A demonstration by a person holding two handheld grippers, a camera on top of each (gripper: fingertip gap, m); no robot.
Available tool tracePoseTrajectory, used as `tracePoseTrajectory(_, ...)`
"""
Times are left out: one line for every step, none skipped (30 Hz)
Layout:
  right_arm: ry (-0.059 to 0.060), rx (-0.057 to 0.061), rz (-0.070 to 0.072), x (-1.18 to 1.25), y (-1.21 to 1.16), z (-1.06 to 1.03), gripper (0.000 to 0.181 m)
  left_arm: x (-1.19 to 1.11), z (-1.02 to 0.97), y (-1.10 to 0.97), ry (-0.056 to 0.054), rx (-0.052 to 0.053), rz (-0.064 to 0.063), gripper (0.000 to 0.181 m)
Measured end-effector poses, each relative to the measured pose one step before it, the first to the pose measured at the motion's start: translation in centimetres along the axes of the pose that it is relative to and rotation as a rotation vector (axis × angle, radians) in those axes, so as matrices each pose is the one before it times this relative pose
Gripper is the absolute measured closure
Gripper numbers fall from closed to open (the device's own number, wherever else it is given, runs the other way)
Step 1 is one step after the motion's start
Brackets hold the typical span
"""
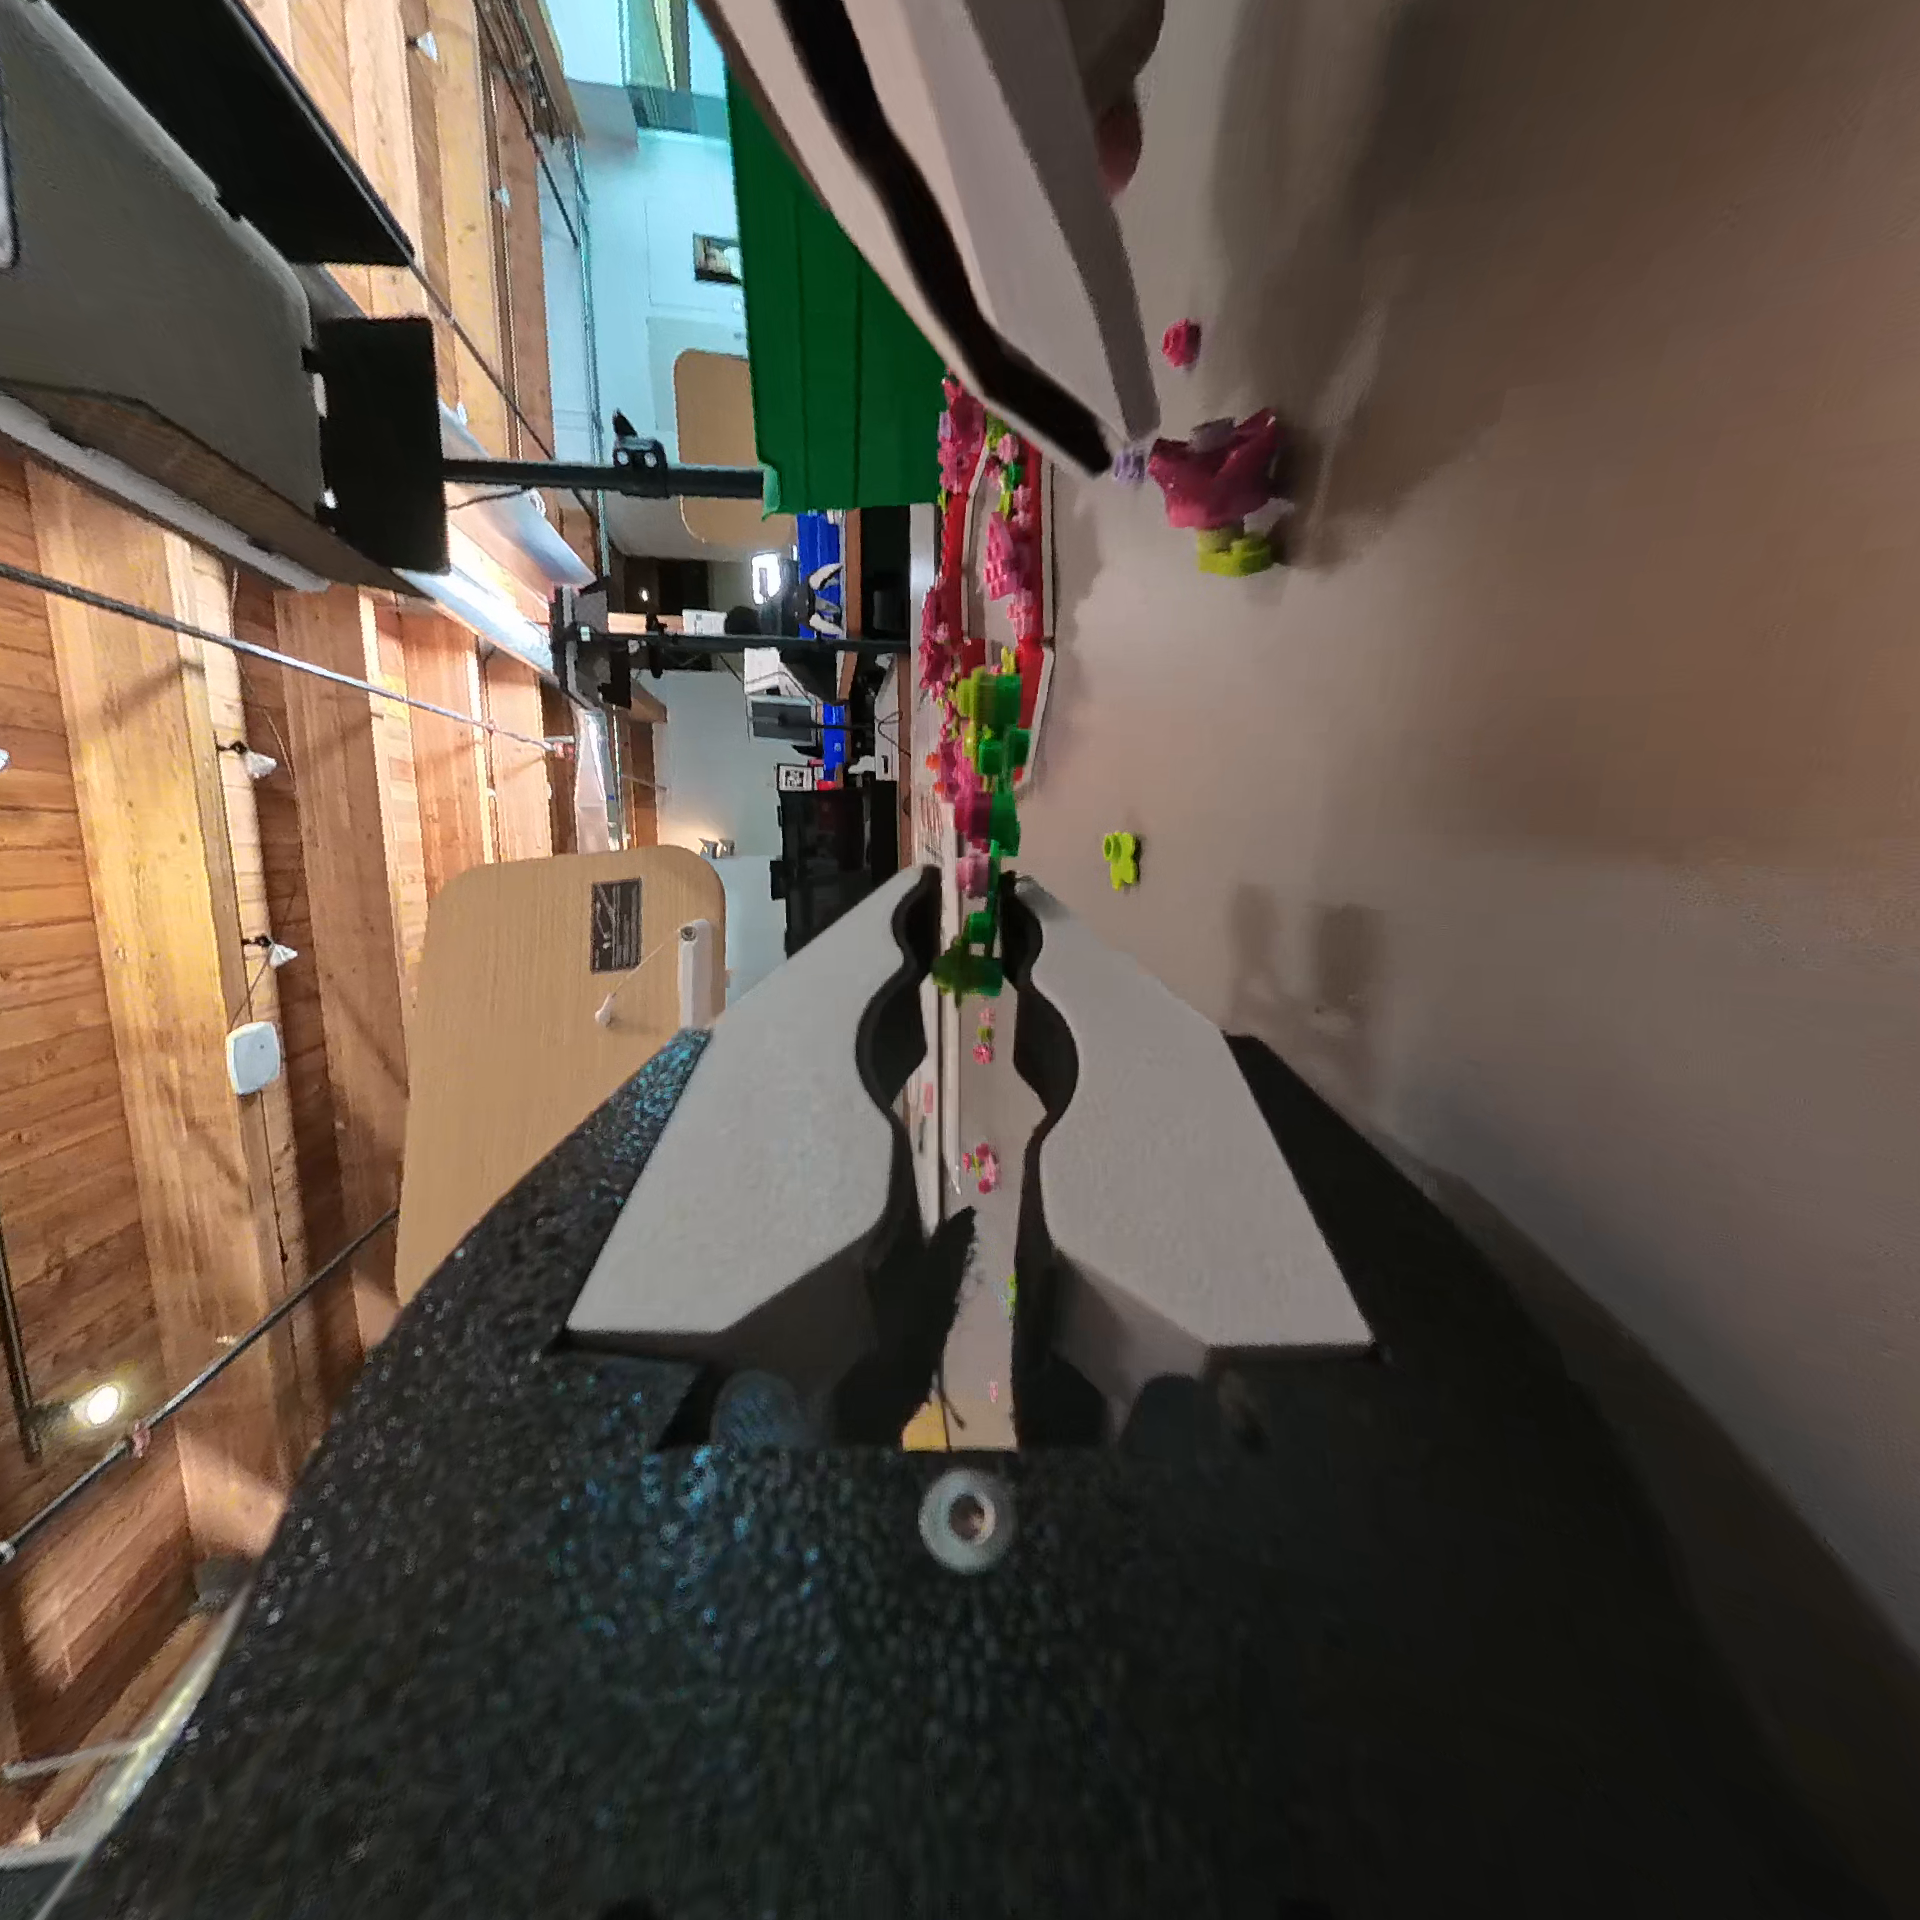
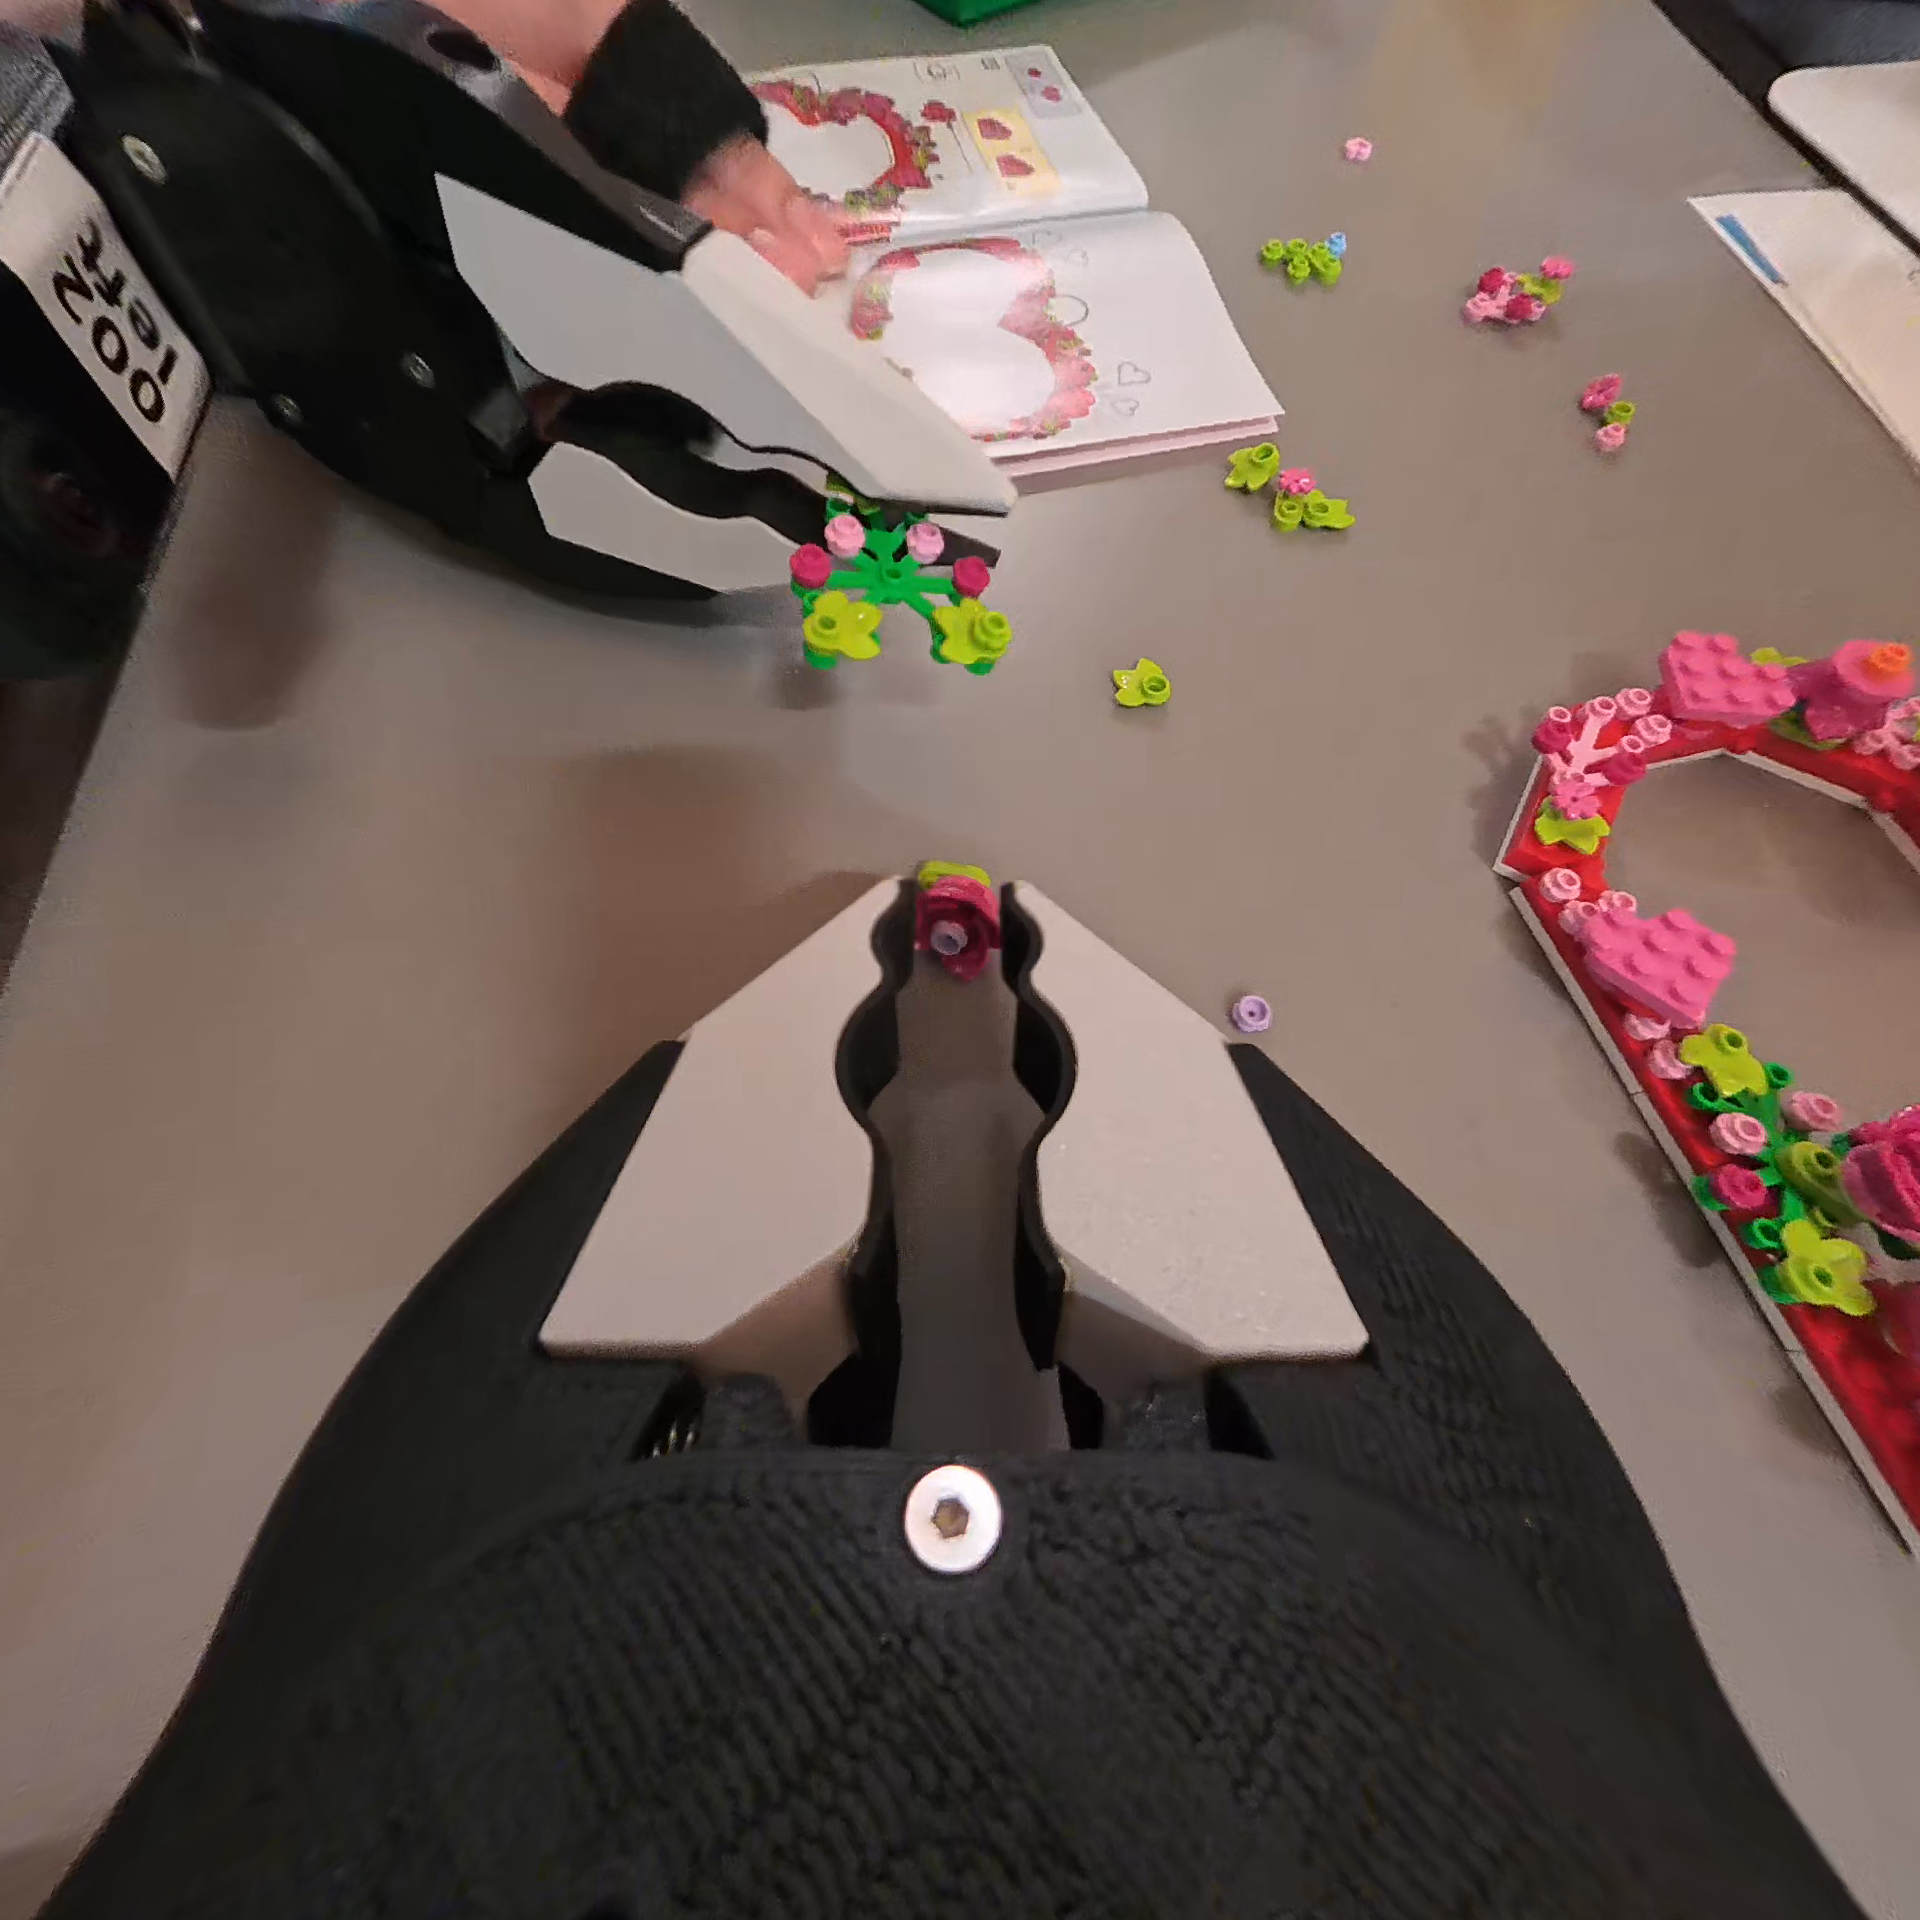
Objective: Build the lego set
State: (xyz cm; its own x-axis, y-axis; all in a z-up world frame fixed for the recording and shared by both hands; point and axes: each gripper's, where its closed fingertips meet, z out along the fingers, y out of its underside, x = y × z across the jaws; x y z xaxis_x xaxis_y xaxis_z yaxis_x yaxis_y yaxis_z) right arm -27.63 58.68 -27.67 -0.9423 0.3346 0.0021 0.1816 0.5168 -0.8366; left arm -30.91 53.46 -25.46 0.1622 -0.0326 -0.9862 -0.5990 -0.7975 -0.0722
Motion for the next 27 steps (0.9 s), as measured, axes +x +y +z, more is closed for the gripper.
tracePoseTrajectory(0.0063,0.0059,0.0029,0.003,-0.044,-0.074,0.16,-0.079,-0.104,-0.192,-0.0014,0.0169,0.0129,0.173)
tracePoseTrajectory(0.0258,0.0062,-0.0068,0.122,-0.043,-0.107,0.151,-0.1,-0.065,-0.155,-0.0046,0.0168,0.0155,0.173)
tracePoseTrajectory(0.0362,0.0093,-0.0186,0.074,-0.024,-0.092,0.145,-0.133,-0.046,-0.122,-0.007,0.0186,0.0105,0.173)
tracePoseTrajectory(0.04,0.0067,-0.0182,-0.008,0.096,-0.073,0.141,-0.02,-0.001,-0.113,-0.0012,0.0206,0.0081,0.173)
tracePoseTrajectory(0.0205,-0.0052,-0.016,-0.365,0.32,-0.011,0.139,-0.018,0.031,-0.026,-0.0048,0.0187,0.0111,0.173)
tracePoseTrajectory(0.0167,-0.0122,-0.02,-0.422,0.283,0.0,0.139,-0.063,0.08,0.059,-0.0108,0.0159,0.0144,0.173)
tracePoseTrajectory(0.0369,-0.0022,-0.0256,-0.108,-0.017,-0.053,0.139,0.058,0.124,0.138,-0.0043,0.012,0.0164,0.173)
tracePoseTrajectory(0.0322,0.0077,-0.0255,-0.049,-0.158,-0.051,0.141,0.092,0.148,0.143,-0.0045,0.0089,0.0125,0.173)
tracePoseTrajectory(0.0151,-0.0046,-0.0101,-0.108,-0.017,0.062,0.144,0.063,0.134,0.065,-0.008,0.0127,0.0077,0.173)
tracePoseTrajectory(0.0105,-0.0177,0.0044,0.014,0.159,0.182,0.144,0.078,0.102,-0.012,-0.0073,0.0152,0.0066,0.173)
tracePoseTrajectory(0.0113,-0.0225,0.0011,0.13,0.255,0.243,0.144,0.038,0.089,-0.056,-0.0097,0.0162,0.0047,0.173)
tracePoseTrajectory(0.0015,-0.0229,-0.0007,0.017,0.27,0.236,0.145,0.064,0.066,-0.078,-0.0086,0.0175,0.0036,0.173)
tracePoseTrajectory(0.0008,-0.0169,-0.0004,0.024,0.173,0.224,0.145,0.112,0.052,-0.007,-0.0069,0.0129,0.0043,0.173)
tracePoseTrajectory(0.0009,-0.0095,-0.0019,0.023,0.053,0.18,0.145,0.194,0.037,0.037,-0.0015,0.0087,0.0061,0.173)
tracePoseTrajectory(-0.0024,-0.0083,-0.0011,-0.031,0.033,0.17,0.147,0.237,-0.003,0.028,0.0025,0.0071,0.0053,0.173)
tracePoseTrajectory(0.0,-0.0041,0.0005,0.024,-0.04,0.162,0.15,0.229,-0.043,-0.046,0.0039,0.0086,-0.0005,0.173)
tracePoseTrajectory(0.0005,-0.0007,0.0007,0.035,-0.09,0.156,0.153,0.015,-0.079,-0.15,-0.0025,0.0117,-0.0111,0.173)
tracePoseTrajectory(-0.0015,-0.0049,0.0068,0.047,-0.056,0.177,0.157,0.051,-0.09,-0.285,0.0035,0.0159,-0.0145,0.173)
tracePoseTrajectory(-0.0025,-0.008,0.0172,0.072,-0.026,0.179,0.158,0.006,-0.092,-0.289,-0.001,0.0148,-0.0125,0.173)
tracePoseTrajectory(-0.0142,-0.0107,0.0239,-0.03,-0.053,0.07,0.158,-0.032,-0.061,-0.215,-0.0033,0.0099,0.0021,0.173)
tracePoseTrajectory(-0.0164,-0.0301,0.0219,0.026,0.09,-0.089,0.158,-0.076,-0.042,-0.127,-0.007,0.0055,0.0077,0.173)
tracePoseTrajectory(-0.0103,-0.0453,0.0068,0.172,0.176,-0.317,0.159,-0.025,-0.047,-0.074,-0.0022,0.0053,0.0041,0.173)
tracePoseTrajectory(-0.0223,-0.0573,-0.0042,0.031,0.254,-0.506,0.159,-0.002,-0.038,-0.025,0.0007,0.0017,0.002,0.173)
tracePoseTrajectory(-0.0394,-0.0705,0.0014,-0.171,0.361,-0.637,0.159,-0.107,-0.043,0.017,-0.0026,-0.0001,0.0006,0.173)
tracePoseTrajectory(-0.0315,-0.0658,0.001,-0.095,0.277,-0.66,0.159,-0.186,-0.056,-0.053,-0.0051,0.0031,-0.0031,0.173)
tracePoseTrajectory(-0.04,-0.0664,-0.0031,-0.308,0.304,-0.59,0.159,-0.154,-0.056,-0.075,-0.0032,0.0041,-0.0067,0.173)
tracePoseTrajectory(-0.0371,-0.0682,-0.005,-0.334,0.358,-0.423,0.159,-0.101,-0.051,-0.105,-0.0004,0.0055,-0.0087,0.173)
